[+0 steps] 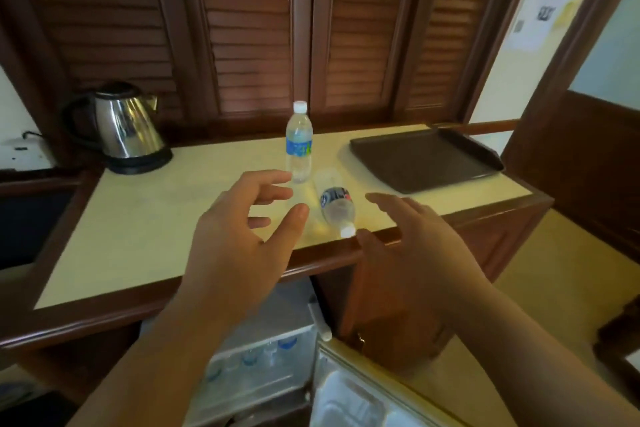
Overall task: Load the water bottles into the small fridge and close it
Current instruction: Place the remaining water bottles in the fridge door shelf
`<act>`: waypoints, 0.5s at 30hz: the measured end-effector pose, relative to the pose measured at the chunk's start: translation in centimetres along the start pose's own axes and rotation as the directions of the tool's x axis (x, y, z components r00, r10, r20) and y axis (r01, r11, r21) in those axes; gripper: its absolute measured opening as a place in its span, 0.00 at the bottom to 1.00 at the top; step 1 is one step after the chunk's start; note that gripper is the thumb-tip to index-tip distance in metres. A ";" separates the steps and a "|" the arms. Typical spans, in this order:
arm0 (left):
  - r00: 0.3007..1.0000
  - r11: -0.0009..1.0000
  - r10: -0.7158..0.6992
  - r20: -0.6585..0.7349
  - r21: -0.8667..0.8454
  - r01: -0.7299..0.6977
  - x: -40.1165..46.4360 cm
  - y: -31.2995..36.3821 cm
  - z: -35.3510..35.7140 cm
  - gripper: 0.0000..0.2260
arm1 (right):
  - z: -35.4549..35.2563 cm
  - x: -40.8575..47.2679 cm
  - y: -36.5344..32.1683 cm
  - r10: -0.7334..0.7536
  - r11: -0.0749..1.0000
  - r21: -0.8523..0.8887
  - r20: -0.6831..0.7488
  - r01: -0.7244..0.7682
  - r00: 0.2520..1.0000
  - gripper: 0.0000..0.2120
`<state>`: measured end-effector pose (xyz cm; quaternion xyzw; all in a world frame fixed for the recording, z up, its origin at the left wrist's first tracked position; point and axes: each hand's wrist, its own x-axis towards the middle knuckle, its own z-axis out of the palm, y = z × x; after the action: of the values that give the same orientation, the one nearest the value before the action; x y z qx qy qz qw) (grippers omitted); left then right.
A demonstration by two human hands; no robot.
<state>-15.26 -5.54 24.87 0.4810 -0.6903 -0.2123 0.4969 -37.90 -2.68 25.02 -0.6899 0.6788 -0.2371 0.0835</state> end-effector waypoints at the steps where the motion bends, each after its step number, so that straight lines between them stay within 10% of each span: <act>1: 1.000 1.000 -0.016 0.017 0.016 0.015 2.0 -0.3 0.4 0.16 | 0.6 1.5 0.0 0.015 1.000 -0.017 0.026 -0.014 1.000 0.29; 15: 0.959 0.910 -0.124 0.257 0.414 0.007 28.7 -10.5 11.8 0.28 | 10.4 14.3 3.0 0.398 0.913 -0.018 0.245 -0.407 0.884 0.36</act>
<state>-22.27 -37.53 25.72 0.5628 -0.7654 -0.1453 0.2763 -36.49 -19.01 17.68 -0.5564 0.7876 -0.1395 0.2251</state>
